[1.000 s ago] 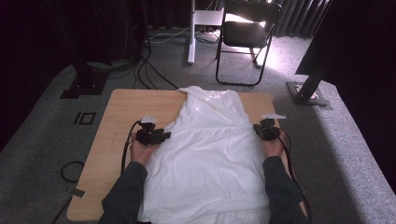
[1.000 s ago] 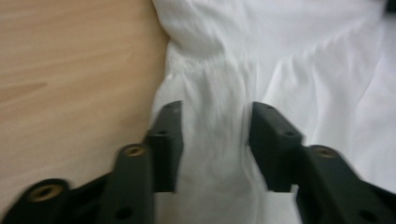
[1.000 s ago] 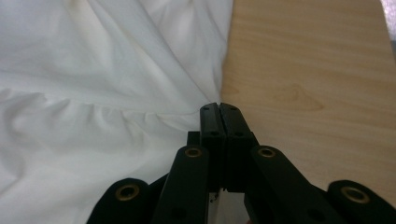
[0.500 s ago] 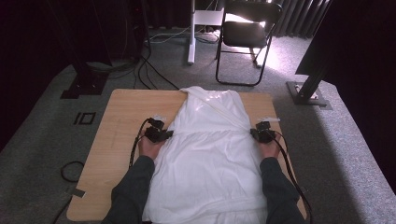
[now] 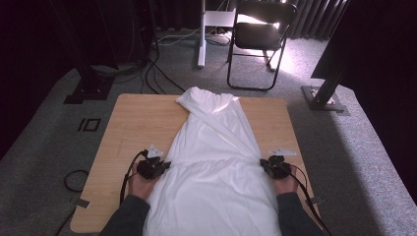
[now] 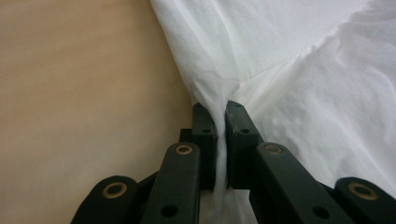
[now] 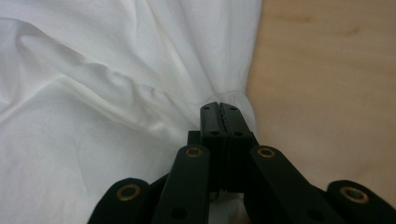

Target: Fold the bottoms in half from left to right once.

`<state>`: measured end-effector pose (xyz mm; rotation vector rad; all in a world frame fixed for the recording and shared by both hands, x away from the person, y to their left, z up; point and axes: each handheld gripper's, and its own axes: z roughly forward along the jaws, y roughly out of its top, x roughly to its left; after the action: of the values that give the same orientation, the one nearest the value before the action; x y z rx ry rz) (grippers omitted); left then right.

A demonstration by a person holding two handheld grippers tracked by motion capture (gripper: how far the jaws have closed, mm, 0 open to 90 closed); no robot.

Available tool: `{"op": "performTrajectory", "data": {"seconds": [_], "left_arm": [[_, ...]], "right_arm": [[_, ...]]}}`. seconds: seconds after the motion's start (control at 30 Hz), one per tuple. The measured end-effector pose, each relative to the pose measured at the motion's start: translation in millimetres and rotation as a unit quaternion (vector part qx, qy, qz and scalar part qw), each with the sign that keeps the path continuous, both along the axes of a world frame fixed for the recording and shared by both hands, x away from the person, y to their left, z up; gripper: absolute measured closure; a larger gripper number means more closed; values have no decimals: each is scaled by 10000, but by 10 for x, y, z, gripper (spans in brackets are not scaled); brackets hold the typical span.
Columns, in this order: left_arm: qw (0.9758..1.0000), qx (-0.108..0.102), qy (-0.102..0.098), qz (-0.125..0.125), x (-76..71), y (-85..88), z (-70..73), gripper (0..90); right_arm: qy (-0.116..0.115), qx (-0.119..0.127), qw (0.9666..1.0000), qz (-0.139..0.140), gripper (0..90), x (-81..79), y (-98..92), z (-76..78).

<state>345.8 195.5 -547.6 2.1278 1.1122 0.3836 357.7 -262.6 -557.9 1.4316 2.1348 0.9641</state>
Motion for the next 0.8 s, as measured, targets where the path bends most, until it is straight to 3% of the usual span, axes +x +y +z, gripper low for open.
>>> {"op": "performTrajectory", "data": {"seconds": [0.17, 0.23, 0.3, 0.33, 0.37, 0.4, 0.43, 0.53, 0.57, 0.6, 0.63, 0.7, 0.8], "left_arm": [[9996, -74, 134, -235, -421, 36, -8, 847], [9995, -15, 137, -292, -487, 45, 8, 822], [9994, -163, 21, -294, -503, 83, 58, 682], [9989, -371, 33, -298, -485, 120, 94, 638], [9989, -371, 33, -298, -485, 120, 94, 607], [9982, -559, -65, -222, -427, 175, 175, 607], [9981, -571, -142, -165, -395, 186, 222, 540], [9977, -562, -382, -11, -256, 201, 354, 481], [9977, -562, -382, -11, -256, 201, 354, 467], [9975, -505, -485, 77, -111, 184, 401, 467], [9973, -519, -508, 107, -48, 170, 406, 437], [9973, -543, -463, 141, 139, 124, 397, 425], [9974, -639, -284, 188, 402, 32, 313, 407]], "right_arm": [[173, 121, 9997, 135, 890, -359, -36, 5], [276, 159, 9993, 180, 880, -464, -67, 16], [179, 177, 9993, 262, 776, -512, -88, 59], [74, 255, 9988, 406, 652, -508, -89, 102], [74, 255, 9988, 406, 652, -508, -89, 102], [69, 290, 9982, 522, 571, -475, -76, 148], [-111, 208, 9981, 575, 490, -384, -2, 263], [-344, 153, 9963, 768, 447, -160, 182, 434], [-344, 153, 9963, 768, 447, -160, 182, 434], [-360, 119, 9954, 883, 442, -64, 262, 470], [-430, -17, 9936, 1041, 436, 126, 443, 510], [-372, -87, 9924, 1171, 425, 295, 601, 508], [-247, 48, 9895, 1422, 423, 531, 848, 438]]}}
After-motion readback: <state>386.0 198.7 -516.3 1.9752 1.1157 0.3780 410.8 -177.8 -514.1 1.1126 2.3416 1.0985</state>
